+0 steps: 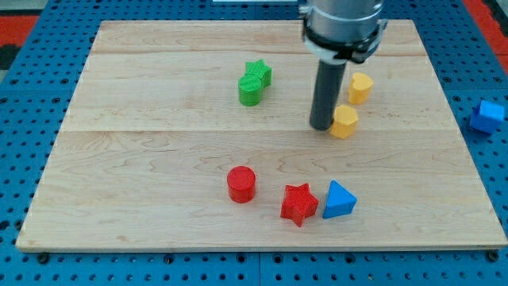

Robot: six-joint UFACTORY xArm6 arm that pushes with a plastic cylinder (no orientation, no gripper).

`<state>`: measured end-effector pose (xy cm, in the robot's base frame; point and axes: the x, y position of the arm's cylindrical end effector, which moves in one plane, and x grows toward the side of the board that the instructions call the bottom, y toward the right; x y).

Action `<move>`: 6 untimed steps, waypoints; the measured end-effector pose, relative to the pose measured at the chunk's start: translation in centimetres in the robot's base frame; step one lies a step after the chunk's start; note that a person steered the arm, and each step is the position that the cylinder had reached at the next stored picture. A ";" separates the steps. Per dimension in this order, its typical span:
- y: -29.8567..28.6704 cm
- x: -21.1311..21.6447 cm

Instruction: Push the yellow hexagon slightly up

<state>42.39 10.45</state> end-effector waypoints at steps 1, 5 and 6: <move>1.2 1.2; 2.5 2.4; 2.5 0.9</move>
